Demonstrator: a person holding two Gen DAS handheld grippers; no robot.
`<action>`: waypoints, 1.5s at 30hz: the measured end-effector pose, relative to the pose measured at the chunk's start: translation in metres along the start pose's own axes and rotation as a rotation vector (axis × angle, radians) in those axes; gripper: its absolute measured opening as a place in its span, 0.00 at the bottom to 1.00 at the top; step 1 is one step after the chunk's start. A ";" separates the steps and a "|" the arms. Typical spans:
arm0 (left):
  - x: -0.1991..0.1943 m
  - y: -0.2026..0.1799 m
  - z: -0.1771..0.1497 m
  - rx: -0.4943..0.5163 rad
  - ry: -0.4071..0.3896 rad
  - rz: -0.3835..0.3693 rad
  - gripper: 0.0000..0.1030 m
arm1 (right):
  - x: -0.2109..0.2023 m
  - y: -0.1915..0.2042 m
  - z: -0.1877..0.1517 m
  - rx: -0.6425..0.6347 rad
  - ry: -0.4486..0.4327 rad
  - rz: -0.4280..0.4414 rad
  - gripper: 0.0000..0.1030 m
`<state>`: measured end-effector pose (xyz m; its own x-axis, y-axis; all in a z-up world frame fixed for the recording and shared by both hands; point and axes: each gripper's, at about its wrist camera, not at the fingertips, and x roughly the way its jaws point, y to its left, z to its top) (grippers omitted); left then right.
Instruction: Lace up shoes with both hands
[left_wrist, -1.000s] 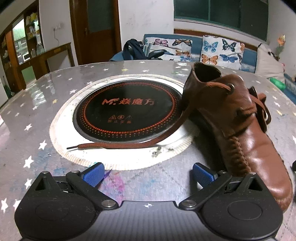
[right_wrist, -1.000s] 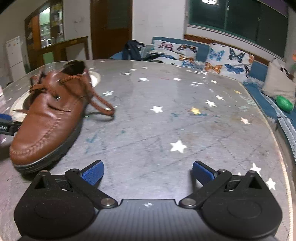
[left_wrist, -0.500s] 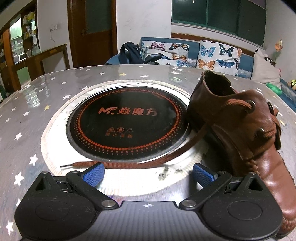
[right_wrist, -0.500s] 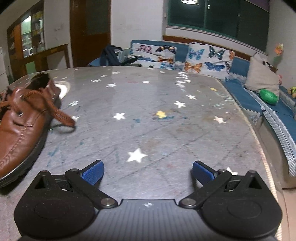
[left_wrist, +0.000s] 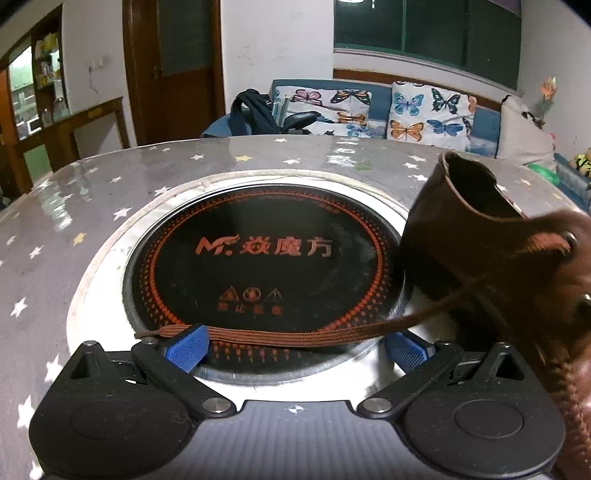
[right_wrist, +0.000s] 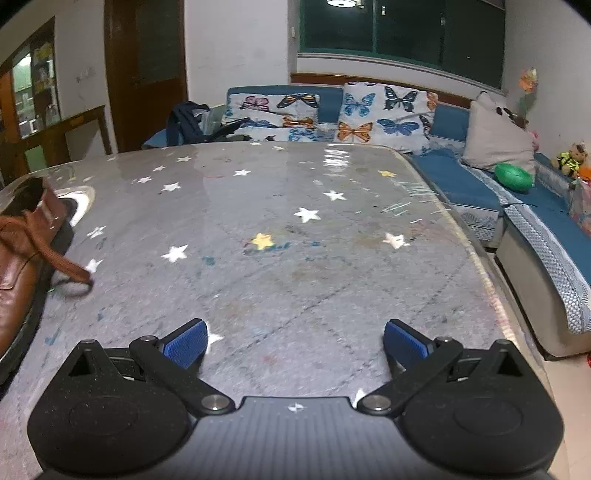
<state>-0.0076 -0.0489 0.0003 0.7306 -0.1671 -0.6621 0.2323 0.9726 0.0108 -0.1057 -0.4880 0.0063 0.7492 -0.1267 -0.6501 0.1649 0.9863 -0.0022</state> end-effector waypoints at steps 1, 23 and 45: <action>0.002 0.001 0.002 0.005 0.000 -0.007 1.00 | 0.001 -0.001 0.001 0.003 0.000 -0.002 1.00; 0.023 0.016 0.017 -0.002 -0.009 0.009 1.00 | 0.031 -0.014 0.020 0.037 0.001 -0.029 1.00; 0.023 0.015 0.018 -0.002 -0.009 0.009 1.00 | 0.029 -0.012 0.021 0.038 0.001 -0.029 1.00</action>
<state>0.0244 -0.0406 -0.0012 0.7384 -0.1599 -0.6551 0.2248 0.9743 0.0156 -0.0724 -0.5061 0.0028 0.7433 -0.1548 -0.6508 0.2108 0.9775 0.0083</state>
